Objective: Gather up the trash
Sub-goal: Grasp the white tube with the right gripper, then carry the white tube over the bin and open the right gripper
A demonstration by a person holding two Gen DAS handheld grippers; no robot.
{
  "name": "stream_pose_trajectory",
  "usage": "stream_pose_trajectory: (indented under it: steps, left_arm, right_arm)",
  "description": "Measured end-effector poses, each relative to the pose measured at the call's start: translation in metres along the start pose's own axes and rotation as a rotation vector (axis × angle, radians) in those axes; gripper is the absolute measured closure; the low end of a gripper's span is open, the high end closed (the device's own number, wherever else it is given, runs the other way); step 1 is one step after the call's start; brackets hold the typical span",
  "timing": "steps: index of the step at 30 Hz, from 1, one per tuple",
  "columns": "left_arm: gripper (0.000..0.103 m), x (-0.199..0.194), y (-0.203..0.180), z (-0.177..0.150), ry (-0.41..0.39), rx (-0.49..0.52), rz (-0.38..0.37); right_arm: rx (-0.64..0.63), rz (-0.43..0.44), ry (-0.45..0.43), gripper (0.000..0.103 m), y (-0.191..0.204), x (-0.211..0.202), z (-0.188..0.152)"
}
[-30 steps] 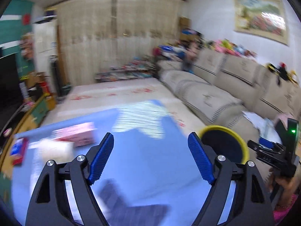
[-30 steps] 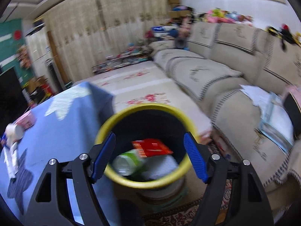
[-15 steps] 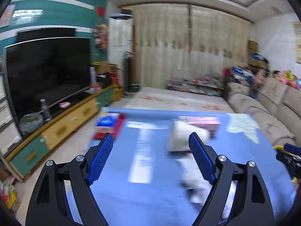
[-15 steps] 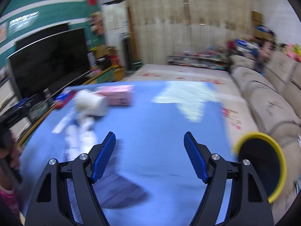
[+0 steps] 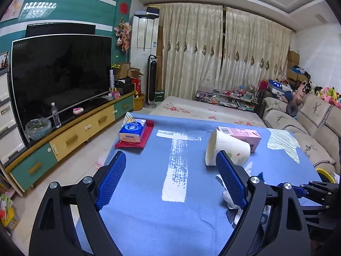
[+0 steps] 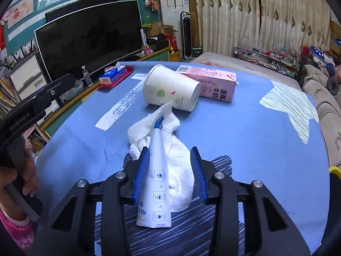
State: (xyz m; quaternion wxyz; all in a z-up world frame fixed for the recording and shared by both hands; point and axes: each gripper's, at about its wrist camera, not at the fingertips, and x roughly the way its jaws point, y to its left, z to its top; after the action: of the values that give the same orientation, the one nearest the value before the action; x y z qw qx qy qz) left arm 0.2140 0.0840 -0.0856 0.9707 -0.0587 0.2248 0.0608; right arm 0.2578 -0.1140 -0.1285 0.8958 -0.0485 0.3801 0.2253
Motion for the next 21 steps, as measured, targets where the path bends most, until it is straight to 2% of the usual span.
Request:
stream_pose_trajectory:
  steps: [3,11,13,14,17,21]
  left_arm:
    - [0.018,-0.001,-0.008,-0.002,0.014,-0.001,-0.019]
    - [0.018,-0.004,-0.01,-0.004,0.011,-0.002,-0.016]
    - [0.018,-0.004,-0.011,-0.004,0.01,-0.001,-0.014]
    - [0.018,-0.005,-0.01,-0.005,0.009,0.001,-0.013]
    - [0.018,-0.004,-0.013,-0.006,0.014,0.014,-0.015]
    - [0.017,-0.001,-0.017,-0.007,0.019,0.026,-0.018]
  right_arm:
    - [-0.007,0.006,0.003,0.065,0.002,0.005,0.0]
    - [-0.041,0.017,0.006,0.065,0.015,0.013,-0.004]
    - [-0.047,0.009,0.009,0.072,0.016,0.015,-0.005]
    - [-0.049,0.005,0.006,0.083,0.015,0.015,-0.005]
    - [-0.042,0.011,-0.009,0.089,0.012,0.011,-0.004]
    - [-0.024,0.024,-0.018,0.089,0.008,0.006,-0.002]
